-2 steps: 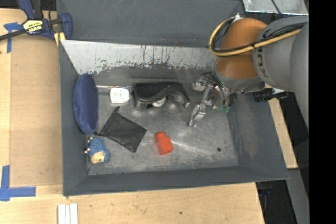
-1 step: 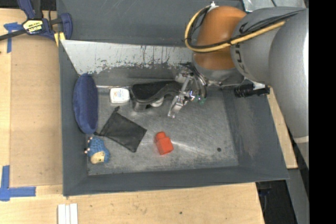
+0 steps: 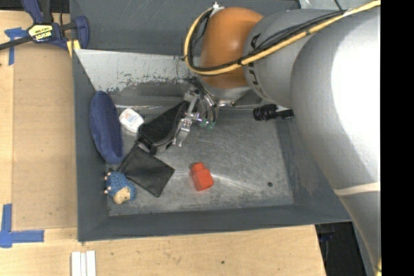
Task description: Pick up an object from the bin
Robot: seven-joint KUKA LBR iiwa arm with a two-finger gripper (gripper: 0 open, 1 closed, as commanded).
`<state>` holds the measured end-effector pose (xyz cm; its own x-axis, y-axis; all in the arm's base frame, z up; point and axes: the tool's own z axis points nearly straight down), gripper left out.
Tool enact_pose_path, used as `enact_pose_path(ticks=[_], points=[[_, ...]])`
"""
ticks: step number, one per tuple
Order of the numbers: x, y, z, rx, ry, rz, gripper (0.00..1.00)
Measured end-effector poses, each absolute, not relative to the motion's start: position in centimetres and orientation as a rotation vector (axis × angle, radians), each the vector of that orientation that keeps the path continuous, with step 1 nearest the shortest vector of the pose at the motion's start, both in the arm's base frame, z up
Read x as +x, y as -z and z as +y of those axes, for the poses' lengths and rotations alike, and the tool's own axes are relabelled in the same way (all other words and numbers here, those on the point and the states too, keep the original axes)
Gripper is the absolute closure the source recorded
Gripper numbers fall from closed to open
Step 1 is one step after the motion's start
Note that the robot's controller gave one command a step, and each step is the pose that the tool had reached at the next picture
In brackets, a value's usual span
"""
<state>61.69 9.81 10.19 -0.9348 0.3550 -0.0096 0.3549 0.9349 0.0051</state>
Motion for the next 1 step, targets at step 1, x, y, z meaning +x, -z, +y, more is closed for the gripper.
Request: enact_pose_path(ticks=[1], points=[[61.68,-9.03,11.37,1.035,-0.006,2.952,0.0]])
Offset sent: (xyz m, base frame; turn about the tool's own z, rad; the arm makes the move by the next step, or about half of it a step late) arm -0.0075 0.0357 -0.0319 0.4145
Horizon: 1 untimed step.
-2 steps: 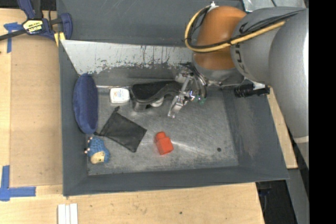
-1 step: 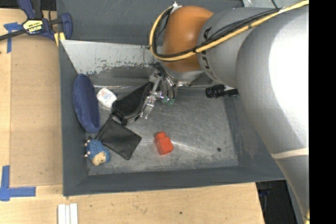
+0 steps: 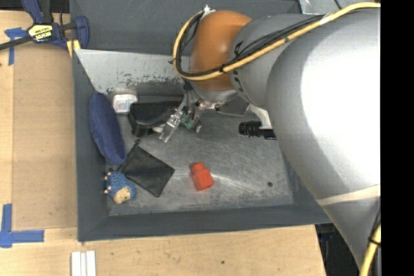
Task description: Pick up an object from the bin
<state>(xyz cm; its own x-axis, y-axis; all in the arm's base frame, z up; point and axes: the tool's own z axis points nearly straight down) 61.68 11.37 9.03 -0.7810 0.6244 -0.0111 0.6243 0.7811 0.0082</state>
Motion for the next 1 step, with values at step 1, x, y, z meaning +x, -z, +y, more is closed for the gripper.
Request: enact_pose_path(ticks=[1], points=[[61.7,-7.69,14.24,0.759,0.023,3.042,0.0]])
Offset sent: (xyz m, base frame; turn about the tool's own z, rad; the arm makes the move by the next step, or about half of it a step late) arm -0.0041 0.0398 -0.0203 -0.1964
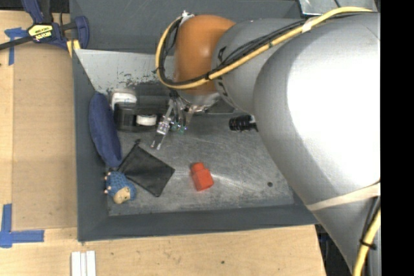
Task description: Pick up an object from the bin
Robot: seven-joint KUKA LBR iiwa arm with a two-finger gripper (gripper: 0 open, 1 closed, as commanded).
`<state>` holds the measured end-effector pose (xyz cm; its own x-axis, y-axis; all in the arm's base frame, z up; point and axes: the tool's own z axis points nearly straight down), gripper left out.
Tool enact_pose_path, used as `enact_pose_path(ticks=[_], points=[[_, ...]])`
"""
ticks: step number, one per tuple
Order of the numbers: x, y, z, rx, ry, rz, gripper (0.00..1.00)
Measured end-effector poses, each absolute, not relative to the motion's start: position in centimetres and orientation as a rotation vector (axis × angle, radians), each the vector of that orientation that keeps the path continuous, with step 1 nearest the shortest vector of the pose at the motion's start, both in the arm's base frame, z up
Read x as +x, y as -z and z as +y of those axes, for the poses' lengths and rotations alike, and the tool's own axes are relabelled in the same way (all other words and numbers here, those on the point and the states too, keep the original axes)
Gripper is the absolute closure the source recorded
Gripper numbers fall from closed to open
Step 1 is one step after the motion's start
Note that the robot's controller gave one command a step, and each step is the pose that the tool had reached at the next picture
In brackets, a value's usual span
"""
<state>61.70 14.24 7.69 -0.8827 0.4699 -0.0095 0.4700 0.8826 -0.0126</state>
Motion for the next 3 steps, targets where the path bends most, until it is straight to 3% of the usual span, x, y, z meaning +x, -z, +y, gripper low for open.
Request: enact_pose_path(ticks=[1,3], points=[[62.0,-7.8,14.5,0.744,0.009,3.031,1.0],[61.7,-12.1,14.1,0.75,0.008,3.056,1.0]])
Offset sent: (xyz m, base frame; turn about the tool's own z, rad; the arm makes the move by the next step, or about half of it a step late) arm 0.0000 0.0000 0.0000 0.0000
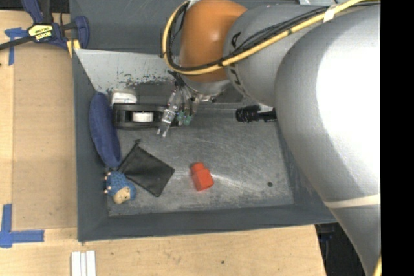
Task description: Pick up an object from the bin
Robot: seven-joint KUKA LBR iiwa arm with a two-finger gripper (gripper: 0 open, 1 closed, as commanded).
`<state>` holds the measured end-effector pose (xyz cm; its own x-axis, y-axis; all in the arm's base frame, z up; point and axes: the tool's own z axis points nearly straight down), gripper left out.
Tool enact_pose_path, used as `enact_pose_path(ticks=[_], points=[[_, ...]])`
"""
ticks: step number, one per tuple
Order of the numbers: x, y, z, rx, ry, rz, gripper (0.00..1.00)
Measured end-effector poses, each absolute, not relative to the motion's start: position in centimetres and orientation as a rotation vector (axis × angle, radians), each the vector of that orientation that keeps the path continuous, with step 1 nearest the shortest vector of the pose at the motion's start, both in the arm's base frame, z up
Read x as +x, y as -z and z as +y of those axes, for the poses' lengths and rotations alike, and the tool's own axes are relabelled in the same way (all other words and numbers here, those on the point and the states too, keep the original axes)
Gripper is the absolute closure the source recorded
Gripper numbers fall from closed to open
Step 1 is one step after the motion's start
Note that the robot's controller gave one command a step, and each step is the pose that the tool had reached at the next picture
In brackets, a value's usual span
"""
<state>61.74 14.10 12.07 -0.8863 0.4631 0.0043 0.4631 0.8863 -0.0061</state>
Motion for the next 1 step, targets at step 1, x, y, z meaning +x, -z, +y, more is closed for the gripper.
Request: enact_pose_path(ticks=[1], points=[[61.68,-17.09,13.95,-0.747,-0.005,-3.05,1.0]])
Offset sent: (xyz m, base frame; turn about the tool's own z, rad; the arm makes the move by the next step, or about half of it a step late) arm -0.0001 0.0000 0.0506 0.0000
